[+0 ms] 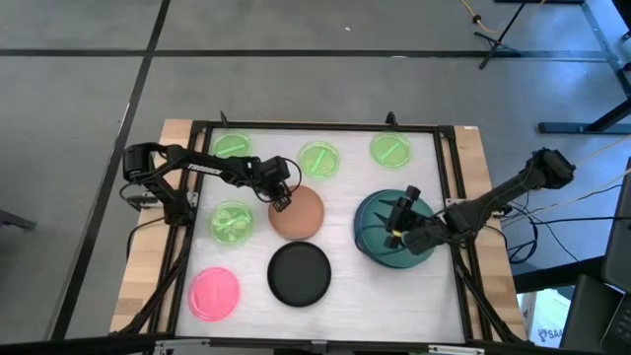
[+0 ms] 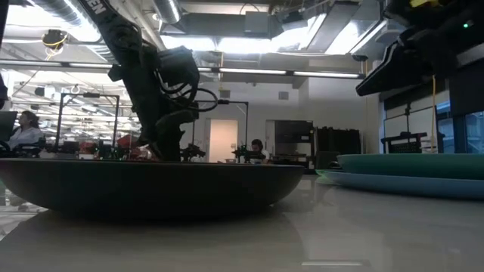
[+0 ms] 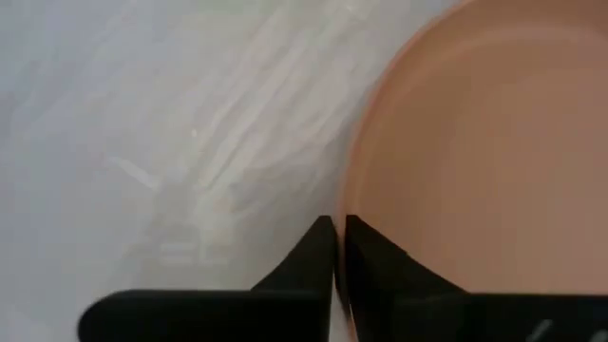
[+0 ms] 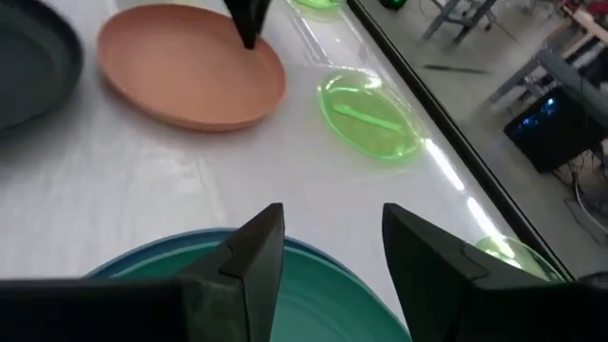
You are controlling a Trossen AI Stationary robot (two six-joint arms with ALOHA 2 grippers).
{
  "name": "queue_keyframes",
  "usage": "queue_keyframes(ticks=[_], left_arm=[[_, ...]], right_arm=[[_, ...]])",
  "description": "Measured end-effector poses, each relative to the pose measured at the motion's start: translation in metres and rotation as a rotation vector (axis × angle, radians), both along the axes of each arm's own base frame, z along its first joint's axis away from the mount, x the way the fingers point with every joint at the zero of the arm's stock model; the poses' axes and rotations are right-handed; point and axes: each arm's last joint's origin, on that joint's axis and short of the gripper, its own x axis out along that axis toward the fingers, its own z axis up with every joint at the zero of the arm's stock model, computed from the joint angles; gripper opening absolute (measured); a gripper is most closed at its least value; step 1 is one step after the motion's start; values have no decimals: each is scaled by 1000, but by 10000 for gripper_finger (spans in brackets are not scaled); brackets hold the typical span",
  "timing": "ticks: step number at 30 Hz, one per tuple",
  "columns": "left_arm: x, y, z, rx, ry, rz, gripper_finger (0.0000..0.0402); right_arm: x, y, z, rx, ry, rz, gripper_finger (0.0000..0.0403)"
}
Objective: Stack plastic plates
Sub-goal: Stack the orange plate into the green plate
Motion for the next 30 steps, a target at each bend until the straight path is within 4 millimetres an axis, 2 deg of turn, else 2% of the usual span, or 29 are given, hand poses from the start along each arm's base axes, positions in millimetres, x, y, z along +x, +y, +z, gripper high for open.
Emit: queue_keyframes(ticks=[7,12,19,23,27,30], left_arm=[[10,2,6,49,-112,-55,15],[18,5,15,84,-174,-49,15],[30,0,25,57,-327,-116,16],[32,-3,26,36,-357,-105,16],[33,-3,27,4,-368,-110,16],[33,-3,27,-3,-371,-109,16]], right_arm=[[4,-9,-1,12,-6,-57,172],[13,-11,-9,6,27,-60,172],[40,-1,-28,-24,122,181,172],[56,7,-39,-79,123,299,172],[64,14,-52,-127,175,473,172],[70,17,-57,-181,174,526,172]])
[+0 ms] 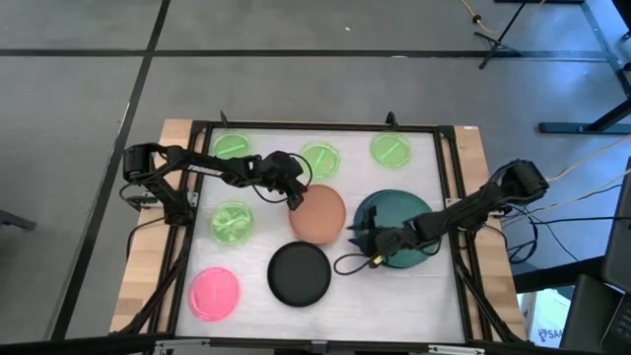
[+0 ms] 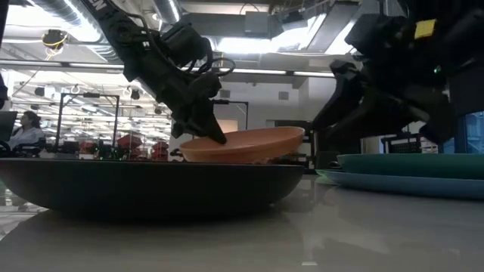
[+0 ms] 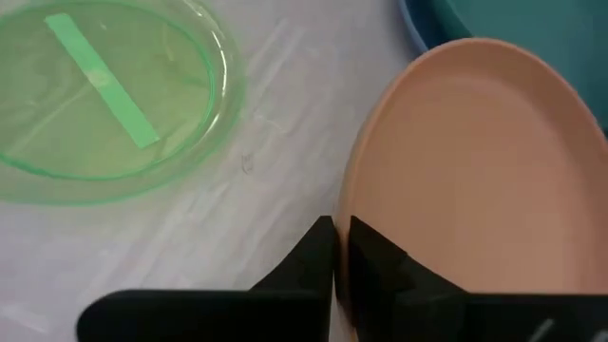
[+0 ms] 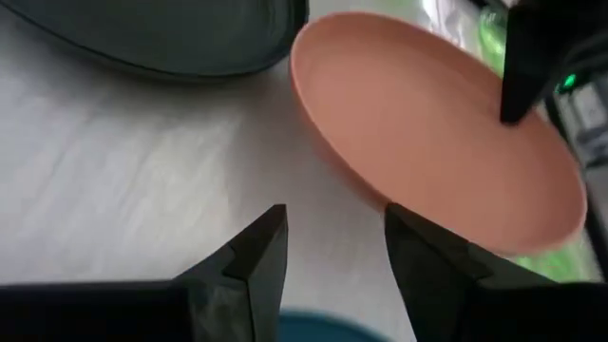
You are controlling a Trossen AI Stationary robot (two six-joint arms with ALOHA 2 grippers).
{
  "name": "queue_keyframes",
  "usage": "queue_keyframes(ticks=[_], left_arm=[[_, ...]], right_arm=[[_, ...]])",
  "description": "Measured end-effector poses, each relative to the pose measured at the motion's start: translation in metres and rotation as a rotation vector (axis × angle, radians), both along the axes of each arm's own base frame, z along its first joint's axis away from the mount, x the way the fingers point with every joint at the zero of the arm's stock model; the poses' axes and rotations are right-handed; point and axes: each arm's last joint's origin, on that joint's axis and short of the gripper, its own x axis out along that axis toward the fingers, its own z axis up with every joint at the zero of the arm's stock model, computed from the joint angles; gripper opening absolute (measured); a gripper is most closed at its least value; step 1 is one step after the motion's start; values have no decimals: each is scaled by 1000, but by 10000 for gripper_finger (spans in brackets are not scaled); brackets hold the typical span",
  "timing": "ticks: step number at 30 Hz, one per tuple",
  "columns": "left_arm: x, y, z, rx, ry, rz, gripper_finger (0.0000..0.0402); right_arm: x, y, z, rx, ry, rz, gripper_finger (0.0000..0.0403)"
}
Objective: Stack plastic plates
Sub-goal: Stack the orange plate into the green plate
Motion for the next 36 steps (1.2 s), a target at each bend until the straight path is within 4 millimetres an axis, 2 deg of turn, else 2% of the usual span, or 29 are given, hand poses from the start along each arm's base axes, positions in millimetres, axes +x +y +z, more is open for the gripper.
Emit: queue_keyframes(ticks=[12,25,29,36], left_arm=[[1,0,1,-14,-19,15,16],[4,-4,3,-27,-45,14,16],[4,-5,4,-26,-51,10,16],[6,-7,5,-5,-71,-10,16]], right_arm=[[12,4,-7,-202,-43,147,172],[27,-10,0,-169,-51,164,167],[28,-10,0,-142,1,213,130],[26,-10,-3,-141,58,243,29]])
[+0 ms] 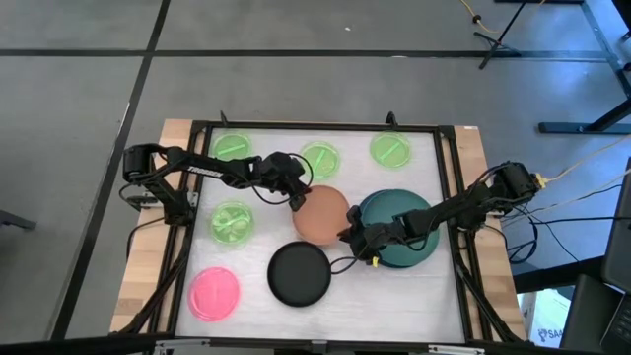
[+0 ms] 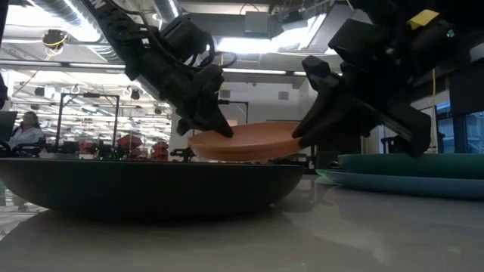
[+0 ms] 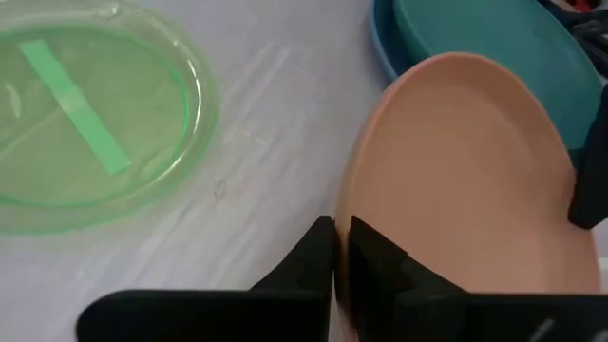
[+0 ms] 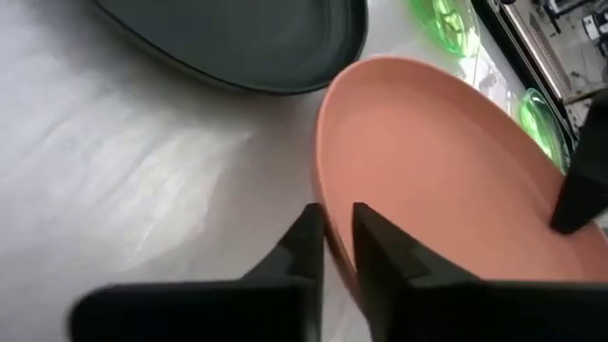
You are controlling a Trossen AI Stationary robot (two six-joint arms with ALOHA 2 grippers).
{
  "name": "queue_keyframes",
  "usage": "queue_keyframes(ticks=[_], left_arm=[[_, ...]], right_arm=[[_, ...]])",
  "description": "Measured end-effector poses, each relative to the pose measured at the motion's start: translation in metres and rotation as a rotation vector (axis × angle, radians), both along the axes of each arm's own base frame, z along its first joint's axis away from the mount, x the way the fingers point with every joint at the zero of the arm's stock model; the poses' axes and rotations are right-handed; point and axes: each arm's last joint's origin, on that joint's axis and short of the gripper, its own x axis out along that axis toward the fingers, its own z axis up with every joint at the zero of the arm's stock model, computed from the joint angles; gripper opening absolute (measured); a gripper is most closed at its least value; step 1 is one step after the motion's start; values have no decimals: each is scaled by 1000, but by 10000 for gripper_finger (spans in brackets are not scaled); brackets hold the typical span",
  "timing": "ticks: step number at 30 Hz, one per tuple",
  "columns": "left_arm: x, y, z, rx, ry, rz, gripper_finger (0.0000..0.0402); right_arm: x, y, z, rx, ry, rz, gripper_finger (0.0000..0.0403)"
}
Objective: Stack plastic plates
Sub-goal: Stack the orange plate into the green plate
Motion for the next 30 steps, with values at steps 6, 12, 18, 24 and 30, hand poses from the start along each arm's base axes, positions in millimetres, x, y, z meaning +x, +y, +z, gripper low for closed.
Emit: queue_keyframes(ticks=[6,12,18,24,30], left_arm=[[2,-3,1,29,-4,-29,36],[-2,4,2,20,5,-23,104],[-14,-5,41,115,-97,-55,143],[-27,-33,70,294,-115,-12,151],[-31,-51,79,355,-126,-18,144]], right_arm=[[0,1,0,1,2,10,15],[-1,3,2,-50,10,-11,3],[-4,20,13,-148,33,-64,3],[-12,39,41,-107,23,-101,3],[-36,52,77,-26,0,-188,3]])
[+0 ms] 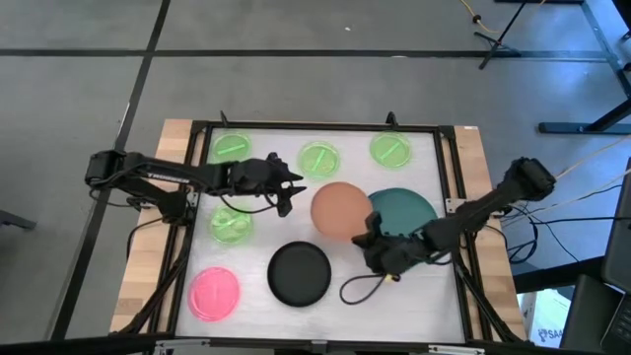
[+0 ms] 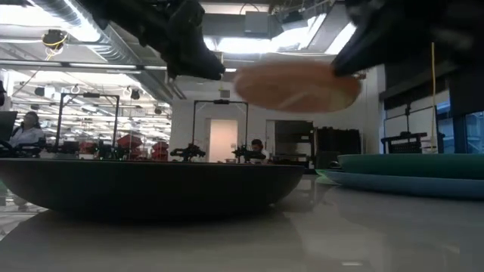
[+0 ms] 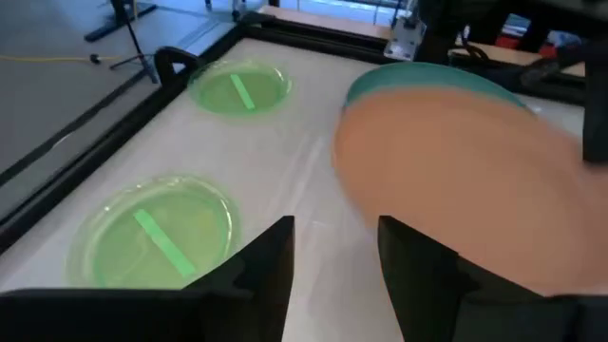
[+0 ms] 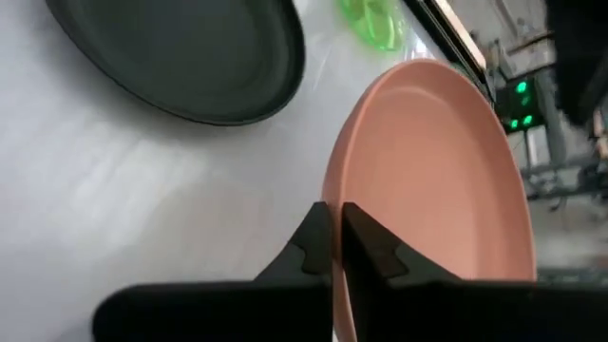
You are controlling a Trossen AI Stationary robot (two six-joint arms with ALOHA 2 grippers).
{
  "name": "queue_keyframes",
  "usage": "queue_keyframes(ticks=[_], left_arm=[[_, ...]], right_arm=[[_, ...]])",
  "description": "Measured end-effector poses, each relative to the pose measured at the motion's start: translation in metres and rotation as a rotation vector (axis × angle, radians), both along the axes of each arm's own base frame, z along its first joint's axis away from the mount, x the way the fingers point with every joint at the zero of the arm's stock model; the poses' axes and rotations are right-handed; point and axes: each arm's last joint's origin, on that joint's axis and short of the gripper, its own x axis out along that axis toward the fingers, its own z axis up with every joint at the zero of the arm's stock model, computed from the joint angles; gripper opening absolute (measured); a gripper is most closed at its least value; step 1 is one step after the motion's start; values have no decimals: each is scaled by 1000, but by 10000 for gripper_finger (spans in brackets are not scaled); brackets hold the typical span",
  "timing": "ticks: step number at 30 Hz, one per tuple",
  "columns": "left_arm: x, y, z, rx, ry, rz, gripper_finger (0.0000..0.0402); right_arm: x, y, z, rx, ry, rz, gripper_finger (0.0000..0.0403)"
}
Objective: Stack plastic plates
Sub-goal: Stack the orange plate into the green plate, then stack the black plate into the orange plate
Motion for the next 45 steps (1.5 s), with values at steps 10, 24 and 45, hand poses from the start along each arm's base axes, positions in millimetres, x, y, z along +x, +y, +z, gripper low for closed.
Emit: queue_keyframes(ticks=[10,24,45], left_arm=[[1,-7,0,2,-1,-75,134],[14,-30,-26,-49,98,-226,118],[13,-84,-51,-202,215,-291,96]], right_arm=[[-64,2,24,295,154,-140,2],[-100,8,-14,493,374,-320,4],[-100,5,-18,513,293,-426,180]])
